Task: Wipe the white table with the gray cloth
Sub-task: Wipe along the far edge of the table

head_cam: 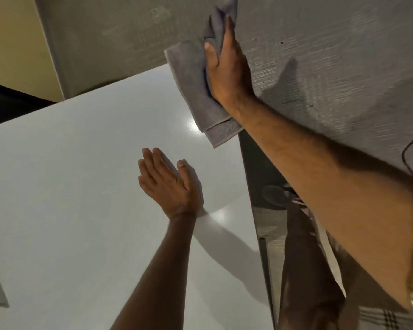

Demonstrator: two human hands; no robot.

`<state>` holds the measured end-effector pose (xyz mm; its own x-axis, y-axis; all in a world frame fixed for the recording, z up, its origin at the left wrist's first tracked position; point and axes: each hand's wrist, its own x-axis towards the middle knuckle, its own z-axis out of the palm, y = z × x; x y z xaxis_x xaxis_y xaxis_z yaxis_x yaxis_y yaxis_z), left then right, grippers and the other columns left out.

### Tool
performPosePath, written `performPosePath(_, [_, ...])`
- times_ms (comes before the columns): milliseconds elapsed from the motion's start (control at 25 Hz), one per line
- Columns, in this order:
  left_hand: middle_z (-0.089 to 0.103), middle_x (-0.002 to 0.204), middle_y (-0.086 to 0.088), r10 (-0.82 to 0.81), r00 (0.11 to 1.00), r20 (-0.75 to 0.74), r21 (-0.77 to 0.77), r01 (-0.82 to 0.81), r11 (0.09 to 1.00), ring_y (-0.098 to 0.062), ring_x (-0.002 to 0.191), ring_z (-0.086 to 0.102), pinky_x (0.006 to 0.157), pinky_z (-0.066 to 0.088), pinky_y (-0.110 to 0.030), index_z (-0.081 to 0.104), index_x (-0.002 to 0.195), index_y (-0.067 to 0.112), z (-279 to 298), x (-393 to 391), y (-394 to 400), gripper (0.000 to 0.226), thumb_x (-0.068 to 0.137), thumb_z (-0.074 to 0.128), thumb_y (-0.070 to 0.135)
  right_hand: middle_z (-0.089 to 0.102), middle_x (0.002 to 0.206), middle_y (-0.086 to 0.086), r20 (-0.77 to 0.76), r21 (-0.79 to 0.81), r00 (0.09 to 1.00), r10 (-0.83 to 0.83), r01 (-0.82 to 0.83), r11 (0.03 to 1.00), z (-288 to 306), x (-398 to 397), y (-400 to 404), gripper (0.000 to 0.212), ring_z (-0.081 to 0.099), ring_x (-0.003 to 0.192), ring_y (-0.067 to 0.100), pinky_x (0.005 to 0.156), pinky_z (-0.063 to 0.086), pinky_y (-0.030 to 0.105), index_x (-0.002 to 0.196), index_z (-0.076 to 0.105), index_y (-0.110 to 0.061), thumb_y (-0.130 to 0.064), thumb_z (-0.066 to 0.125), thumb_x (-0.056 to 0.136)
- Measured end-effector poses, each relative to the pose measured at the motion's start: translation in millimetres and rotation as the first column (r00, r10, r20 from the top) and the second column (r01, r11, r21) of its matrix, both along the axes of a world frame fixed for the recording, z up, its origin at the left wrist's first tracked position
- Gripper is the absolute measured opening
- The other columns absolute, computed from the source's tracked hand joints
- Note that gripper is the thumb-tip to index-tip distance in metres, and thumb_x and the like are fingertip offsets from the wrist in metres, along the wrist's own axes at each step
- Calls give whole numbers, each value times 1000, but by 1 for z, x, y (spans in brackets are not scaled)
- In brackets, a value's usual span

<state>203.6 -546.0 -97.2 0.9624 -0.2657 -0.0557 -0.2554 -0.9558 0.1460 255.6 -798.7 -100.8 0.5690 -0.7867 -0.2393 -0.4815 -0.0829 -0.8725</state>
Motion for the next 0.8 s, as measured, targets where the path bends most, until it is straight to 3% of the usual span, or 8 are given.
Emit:
performPosePath(80, [26,173,-7,5,1000,8,11,-5,1000,-29,161,21,127,20,-55,32,162,11,-2,-1,1,67,105,29,46,50,158,18,13,2,1000,-15,15,1000,-2,-38,35,69,64,127,26,99,57,34,166,20,-7,-32,51,110])
performPosePath(120, [27,173,-8,5,1000,21,19,-5,1000,-30,160,23,127,22,-55,33,162,11,-2,-1,2,67,106,29,46,50,157,21,26,-9,999,-45,45,999,-2,-61,57,67,60,126,23,102,53,31,165,24,-4,-30,53,110])
performPosePath(240, [31,171,-9,9,999,44,17,-9,1000,-31,159,27,125,25,-55,37,161,10,-3,-1,3,66,106,29,47,53,155,20,0,-14,998,-64,64,998,2,-131,126,63,44,130,19,100,38,-2,162,32,-1,-26,55,109])
performPosePath(280, [30,172,-9,8,1000,30,7,-8,1000,-31,159,26,126,24,-55,36,161,10,-3,-1,3,67,106,29,47,48,159,16,-15,-1,999,-46,46,999,2,-150,142,64,47,135,14,103,35,-4,163,30,-2,-29,53,110])
performPosePath(360, [26,173,-7,8,1000,7,-5,-8,1000,-30,161,21,127,21,-56,33,162,11,-3,-1,2,67,106,29,47,37,168,10,-38,72,999,-5,8,997,2,-171,156,69,50,143,10,113,46,17,166,25,-8,-42,44,109])
performPosePath(440, [25,173,-8,16,1000,7,-13,-15,1000,-30,161,20,127,21,-57,31,163,11,-3,0,2,68,107,27,49,35,170,8,-57,127,998,19,-12,992,2,-173,156,72,54,143,19,110,54,32,167,19,-16,-49,39,106])
performPosePath(640, [26,173,-10,8,1000,21,-2,-8,1000,-31,161,20,127,21,-57,33,162,8,-6,0,4,72,107,20,54,32,171,10,-66,122,996,52,-44,992,2,-147,130,74,34,149,5,112,30,0,167,16,-13,-40,48,106])
performPosePath(800, [28,172,-13,25,1000,-8,1,-25,1000,-34,161,20,128,20,-59,35,161,5,-3,0,1,69,103,33,44,33,170,13,-53,137,994,101,-93,986,-1,-101,81,78,41,152,16,118,46,26,167,13,-13,-41,52,106])
